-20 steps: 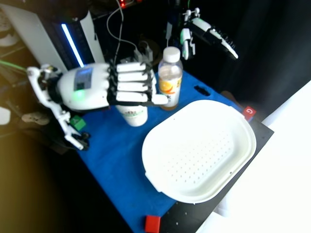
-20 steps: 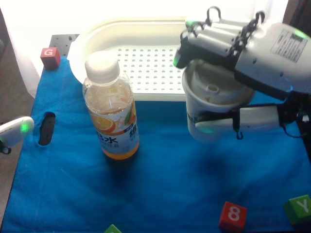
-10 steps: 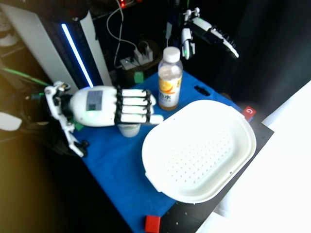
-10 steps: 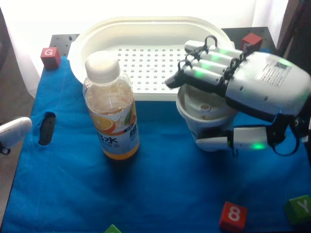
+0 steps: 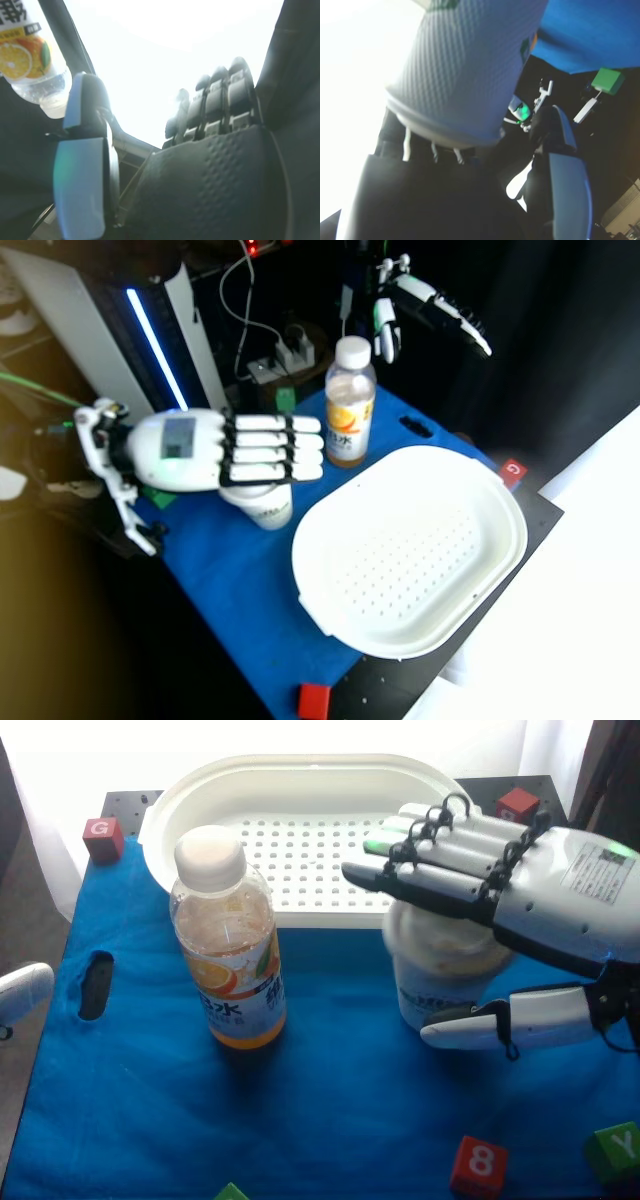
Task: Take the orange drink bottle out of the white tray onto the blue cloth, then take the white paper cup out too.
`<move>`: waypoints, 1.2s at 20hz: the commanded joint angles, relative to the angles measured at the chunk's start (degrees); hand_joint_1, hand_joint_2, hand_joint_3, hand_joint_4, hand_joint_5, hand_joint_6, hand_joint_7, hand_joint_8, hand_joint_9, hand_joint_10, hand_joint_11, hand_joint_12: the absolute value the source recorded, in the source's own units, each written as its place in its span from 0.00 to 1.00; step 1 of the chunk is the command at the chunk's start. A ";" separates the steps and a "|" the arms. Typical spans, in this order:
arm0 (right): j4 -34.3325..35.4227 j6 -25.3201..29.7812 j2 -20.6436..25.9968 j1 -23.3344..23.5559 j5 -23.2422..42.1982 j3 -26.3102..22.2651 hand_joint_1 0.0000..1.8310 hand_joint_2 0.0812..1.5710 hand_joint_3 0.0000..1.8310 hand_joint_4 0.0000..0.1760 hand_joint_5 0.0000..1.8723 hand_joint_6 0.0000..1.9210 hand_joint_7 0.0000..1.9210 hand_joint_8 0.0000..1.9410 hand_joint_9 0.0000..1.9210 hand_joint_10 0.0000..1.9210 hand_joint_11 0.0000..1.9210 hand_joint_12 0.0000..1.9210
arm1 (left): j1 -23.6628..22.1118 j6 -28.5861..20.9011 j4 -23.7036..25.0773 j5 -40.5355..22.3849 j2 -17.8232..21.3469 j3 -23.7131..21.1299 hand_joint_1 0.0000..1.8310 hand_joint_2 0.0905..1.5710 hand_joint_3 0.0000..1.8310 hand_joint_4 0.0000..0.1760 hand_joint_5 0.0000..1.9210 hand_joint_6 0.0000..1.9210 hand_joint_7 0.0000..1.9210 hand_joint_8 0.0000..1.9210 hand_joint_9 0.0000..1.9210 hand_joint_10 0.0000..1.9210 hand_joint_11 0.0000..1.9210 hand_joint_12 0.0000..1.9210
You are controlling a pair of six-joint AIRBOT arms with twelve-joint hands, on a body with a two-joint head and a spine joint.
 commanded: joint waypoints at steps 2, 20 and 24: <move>1.47 0.08 0.28 0.49 8.76 -0.35 0.20 0.64 0.00 0.61 0.00 0.00 0.00 0.00 0.00 0.00 0.00 0.00 | -0.07 -0.46 0.33 -7.50 0.09 0.20 0.44 0.69 0.00 0.75 0.00 0.00 0.00 0.00 0.00 0.00 0.00 0.00; 16.01 -5.66 7.72 0.50 23.52 -0.51 0.31 0.89 0.00 0.00 0.02 0.02 0.00 0.00 0.00 0.06 0.00 1.00 | -3.81 0.21 4.43 -6.60 3.27 1.64 0.21 0.73 0.01 0.38 0.00 0.00 0.00 0.00 0.00 0.00 0.03 0.01; 19.70 -7.10 7.74 0.50 22.02 0.64 0.21 0.85 0.00 0.03 0.00 0.00 0.00 0.00 0.00 0.00 0.00 1.00 | -7.43 1.07 7.19 -5.26 3.28 2.98 0.20 0.74 0.00 0.57 0.00 0.00 0.00 0.00 0.01 0.00 0.00 0.11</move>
